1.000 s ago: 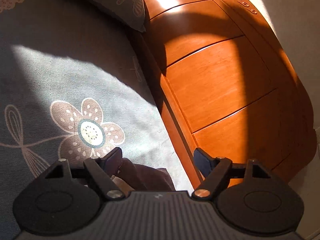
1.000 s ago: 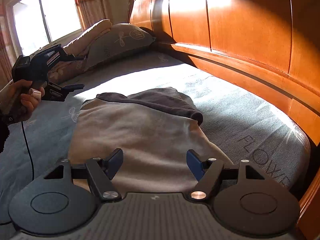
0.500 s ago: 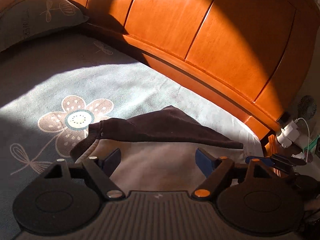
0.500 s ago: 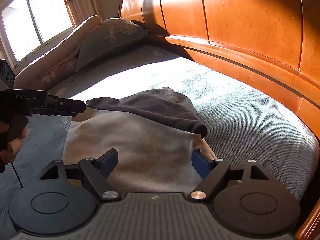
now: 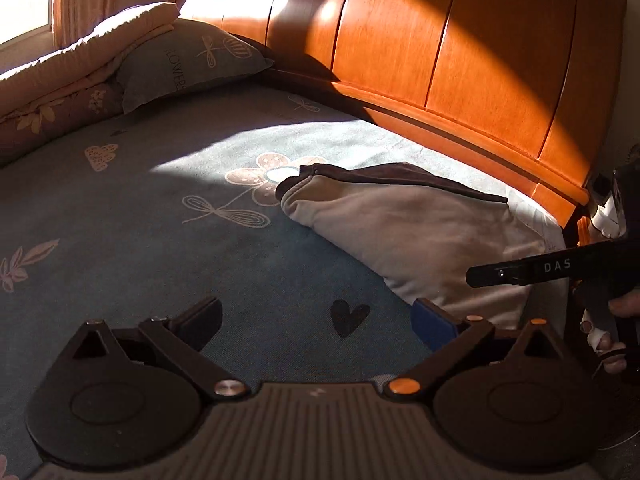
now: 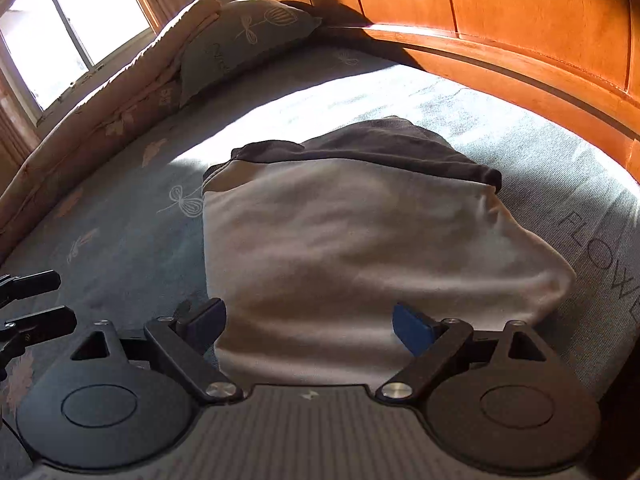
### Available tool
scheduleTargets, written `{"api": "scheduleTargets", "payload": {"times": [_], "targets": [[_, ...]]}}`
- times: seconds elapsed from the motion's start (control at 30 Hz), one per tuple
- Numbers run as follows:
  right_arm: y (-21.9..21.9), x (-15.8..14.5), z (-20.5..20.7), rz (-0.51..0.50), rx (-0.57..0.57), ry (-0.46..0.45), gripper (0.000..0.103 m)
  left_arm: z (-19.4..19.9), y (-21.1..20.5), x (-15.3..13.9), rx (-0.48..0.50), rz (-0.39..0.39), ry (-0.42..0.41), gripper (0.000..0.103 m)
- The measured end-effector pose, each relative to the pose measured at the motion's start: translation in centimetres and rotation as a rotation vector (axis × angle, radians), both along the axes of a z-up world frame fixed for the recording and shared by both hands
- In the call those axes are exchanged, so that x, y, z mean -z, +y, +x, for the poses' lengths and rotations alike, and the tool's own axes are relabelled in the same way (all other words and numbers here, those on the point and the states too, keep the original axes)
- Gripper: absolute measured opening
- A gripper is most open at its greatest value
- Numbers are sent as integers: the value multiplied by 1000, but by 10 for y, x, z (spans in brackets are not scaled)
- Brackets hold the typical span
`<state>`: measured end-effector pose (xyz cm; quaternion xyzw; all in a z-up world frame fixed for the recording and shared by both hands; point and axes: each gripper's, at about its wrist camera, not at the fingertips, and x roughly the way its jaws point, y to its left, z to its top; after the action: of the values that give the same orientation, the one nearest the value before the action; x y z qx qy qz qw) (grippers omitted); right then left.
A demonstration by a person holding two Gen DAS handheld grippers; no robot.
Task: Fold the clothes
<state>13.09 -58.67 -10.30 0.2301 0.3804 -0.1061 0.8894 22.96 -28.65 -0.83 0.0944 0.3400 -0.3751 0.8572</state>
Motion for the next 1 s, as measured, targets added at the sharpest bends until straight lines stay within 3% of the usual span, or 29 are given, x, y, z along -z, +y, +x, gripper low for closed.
{"api": "scheduleTargets", "payload": {"times": [0.1, 0.43, 0.77, 1.0], "targets": [[10, -4, -2, -39, 14, 39, 94, -14, 18, -6, -38, -5, -18, 100], [66, -70, -53, -111, -6, -45, 100, -72, 42, -47, -39, -32, -125, 100], [140, -96, -116, -160, -39, -78, 103, -105, 72, -64, -97, -91, -94, 101], [176, -102, -132, -180, -55, -77, 103, -120, 93, -62, -156, -84, -66, 101]]}}
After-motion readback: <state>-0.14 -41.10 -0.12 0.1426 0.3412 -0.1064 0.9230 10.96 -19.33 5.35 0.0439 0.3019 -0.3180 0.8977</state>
